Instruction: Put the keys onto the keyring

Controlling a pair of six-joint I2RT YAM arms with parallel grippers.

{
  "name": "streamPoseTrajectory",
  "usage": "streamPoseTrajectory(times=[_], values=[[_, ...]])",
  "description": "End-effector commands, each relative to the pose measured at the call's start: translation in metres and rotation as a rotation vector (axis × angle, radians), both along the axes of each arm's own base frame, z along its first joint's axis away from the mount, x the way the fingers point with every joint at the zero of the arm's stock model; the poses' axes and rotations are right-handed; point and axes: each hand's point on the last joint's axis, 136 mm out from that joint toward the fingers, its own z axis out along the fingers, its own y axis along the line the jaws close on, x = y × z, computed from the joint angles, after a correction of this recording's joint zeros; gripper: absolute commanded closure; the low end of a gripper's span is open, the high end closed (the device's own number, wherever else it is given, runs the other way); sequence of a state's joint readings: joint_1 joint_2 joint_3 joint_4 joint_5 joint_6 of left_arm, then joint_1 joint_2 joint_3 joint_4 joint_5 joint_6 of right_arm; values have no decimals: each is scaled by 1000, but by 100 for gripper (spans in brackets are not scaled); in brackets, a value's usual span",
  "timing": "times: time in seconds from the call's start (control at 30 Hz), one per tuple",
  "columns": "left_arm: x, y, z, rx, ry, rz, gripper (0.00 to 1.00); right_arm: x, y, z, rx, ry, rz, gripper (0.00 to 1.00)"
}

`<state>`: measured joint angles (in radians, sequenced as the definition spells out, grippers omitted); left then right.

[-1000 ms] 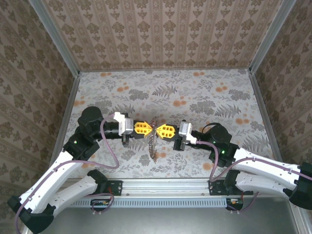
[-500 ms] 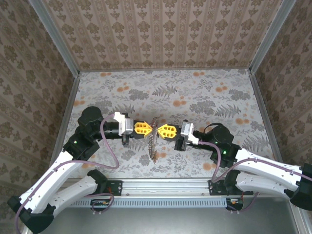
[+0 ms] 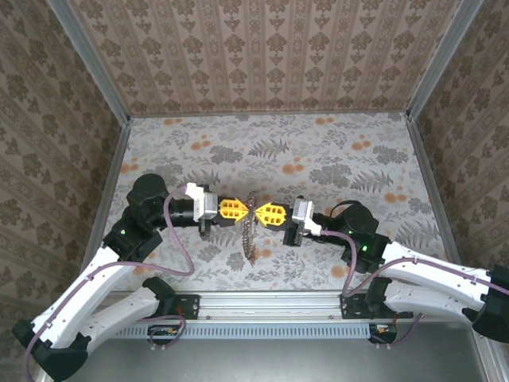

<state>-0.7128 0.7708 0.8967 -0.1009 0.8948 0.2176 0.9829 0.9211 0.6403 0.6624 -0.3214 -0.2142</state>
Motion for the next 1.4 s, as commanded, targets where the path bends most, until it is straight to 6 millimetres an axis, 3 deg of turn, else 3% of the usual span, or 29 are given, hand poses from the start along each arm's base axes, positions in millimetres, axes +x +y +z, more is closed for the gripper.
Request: streamPoseTrajectory(times=[0.0, 1.37], values=[[-11, 3, 15, -47, -42, -38, 100, -6, -7, 20, 51, -41, 2, 100], [-12, 3, 14, -46, -44, -41, 100, -5, -8, 20, 60, -41, -9, 100]])
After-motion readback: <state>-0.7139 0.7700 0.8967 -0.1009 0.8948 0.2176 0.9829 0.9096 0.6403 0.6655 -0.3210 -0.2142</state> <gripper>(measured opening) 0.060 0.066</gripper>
